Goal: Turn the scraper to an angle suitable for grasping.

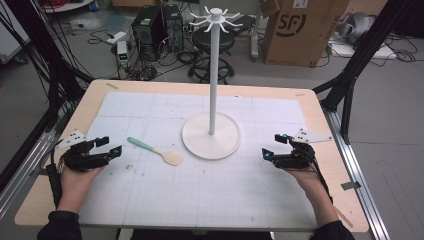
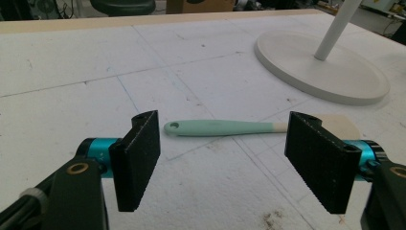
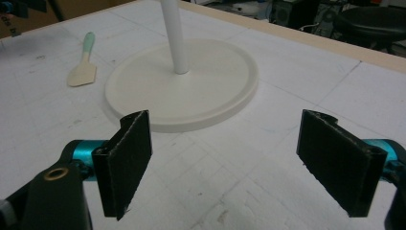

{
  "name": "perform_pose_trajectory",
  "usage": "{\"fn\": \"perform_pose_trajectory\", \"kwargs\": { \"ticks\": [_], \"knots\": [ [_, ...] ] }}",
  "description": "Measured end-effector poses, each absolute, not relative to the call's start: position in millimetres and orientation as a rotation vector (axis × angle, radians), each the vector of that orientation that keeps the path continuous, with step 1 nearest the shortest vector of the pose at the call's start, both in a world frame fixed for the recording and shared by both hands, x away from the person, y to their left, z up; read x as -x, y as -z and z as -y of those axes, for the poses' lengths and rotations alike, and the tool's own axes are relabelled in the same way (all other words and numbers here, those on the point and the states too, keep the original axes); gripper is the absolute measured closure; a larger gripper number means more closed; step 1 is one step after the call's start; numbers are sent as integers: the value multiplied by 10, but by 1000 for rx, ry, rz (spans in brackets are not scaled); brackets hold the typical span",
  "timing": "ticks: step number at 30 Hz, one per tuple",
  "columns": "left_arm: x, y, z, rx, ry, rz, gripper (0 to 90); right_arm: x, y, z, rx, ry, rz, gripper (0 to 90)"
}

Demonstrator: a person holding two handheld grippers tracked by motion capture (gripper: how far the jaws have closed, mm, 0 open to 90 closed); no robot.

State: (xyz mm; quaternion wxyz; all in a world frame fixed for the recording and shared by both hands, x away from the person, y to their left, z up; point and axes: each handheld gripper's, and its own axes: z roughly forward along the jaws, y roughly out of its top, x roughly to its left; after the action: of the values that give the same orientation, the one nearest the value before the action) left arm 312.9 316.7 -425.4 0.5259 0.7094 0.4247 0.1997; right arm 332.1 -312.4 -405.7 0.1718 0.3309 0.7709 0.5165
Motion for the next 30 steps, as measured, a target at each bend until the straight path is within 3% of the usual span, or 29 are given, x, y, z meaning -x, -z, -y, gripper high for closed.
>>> {"fn": "perform_pose_trajectory", "kwargs": {
  "ticks": [10,30],
  "knots": [
    [-3123,4243,-3175,-1677,-489,-1027,273,-3472,3874,2679,-839,-1531,-2239,198],
    [-3104,4258,-3208,-1679,-490,-1027,264,-3761,3826,1523,-697,-1518,-2415,201]
  ]
}}
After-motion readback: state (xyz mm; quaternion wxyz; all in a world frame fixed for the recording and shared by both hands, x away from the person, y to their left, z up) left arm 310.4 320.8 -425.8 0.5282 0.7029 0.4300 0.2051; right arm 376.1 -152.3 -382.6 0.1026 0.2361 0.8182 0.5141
